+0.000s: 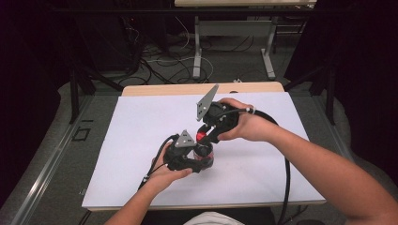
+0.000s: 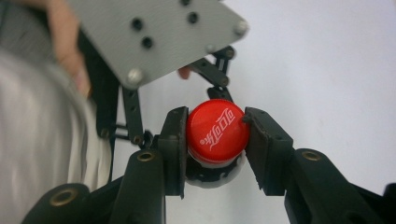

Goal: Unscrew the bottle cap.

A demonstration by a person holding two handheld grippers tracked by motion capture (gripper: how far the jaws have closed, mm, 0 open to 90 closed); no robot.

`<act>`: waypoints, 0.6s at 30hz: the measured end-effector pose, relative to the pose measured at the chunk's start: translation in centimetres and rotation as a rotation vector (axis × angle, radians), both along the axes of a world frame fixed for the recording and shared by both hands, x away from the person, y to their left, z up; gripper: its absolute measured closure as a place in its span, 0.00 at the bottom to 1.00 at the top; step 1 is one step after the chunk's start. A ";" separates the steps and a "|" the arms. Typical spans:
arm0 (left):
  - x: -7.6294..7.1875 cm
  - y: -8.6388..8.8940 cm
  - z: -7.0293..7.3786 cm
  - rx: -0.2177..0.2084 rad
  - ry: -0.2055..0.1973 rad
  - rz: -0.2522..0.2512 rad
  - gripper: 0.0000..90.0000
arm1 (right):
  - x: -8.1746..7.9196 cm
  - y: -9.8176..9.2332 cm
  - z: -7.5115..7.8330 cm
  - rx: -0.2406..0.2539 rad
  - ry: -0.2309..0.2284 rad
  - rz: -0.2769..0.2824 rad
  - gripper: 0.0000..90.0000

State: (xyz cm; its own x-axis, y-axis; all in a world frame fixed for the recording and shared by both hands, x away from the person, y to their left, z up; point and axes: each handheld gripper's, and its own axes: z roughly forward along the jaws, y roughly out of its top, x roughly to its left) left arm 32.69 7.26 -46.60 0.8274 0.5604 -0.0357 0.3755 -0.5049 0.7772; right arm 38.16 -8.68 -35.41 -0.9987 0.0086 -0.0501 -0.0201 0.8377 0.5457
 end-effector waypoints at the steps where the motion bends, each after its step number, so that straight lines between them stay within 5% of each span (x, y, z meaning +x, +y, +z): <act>1: -0.1 -0.1 0.0 -0.005 0.006 -0.001 0.35 | 0.0 0.0 0.0 0.000 0.000 0.000 0.68; 2: -0.1 -0.1 0.0 -0.014 0.014 0.002 0.35 | 0.6 -0.1 0.1 0.001 0.024 0.061 0.68; 8: -0.1 0.0 0.0 -0.013 0.007 0.001 0.35 | 1.2 -0.2 0.1 0.007 0.017 0.152 0.67; 11: -0.1 0.1 0.2 -0.013 0.024 -0.009 0.35 | 1.2 -0.2 0.1 0.019 0.043 0.122 0.65; 15: 0.0 0.1 0.0 -0.012 0.017 0.007 0.34 | 1.1 -0.4 0.3 0.044 0.065 0.016 0.47; 18: 0.1 0.2 0.0 -0.019 0.019 0.022 0.34 | 0.6 -0.5 0.4 0.066 0.057 -0.074 0.44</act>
State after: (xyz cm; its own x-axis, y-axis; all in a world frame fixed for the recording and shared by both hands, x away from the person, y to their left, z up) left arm 32.83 7.48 -46.62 0.8141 0.5774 -0.0625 0.4012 -0.4813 0.7793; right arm 38.78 -9.16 -35.00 -0.9964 0.0843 0.0097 0.0734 0.7983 0.5978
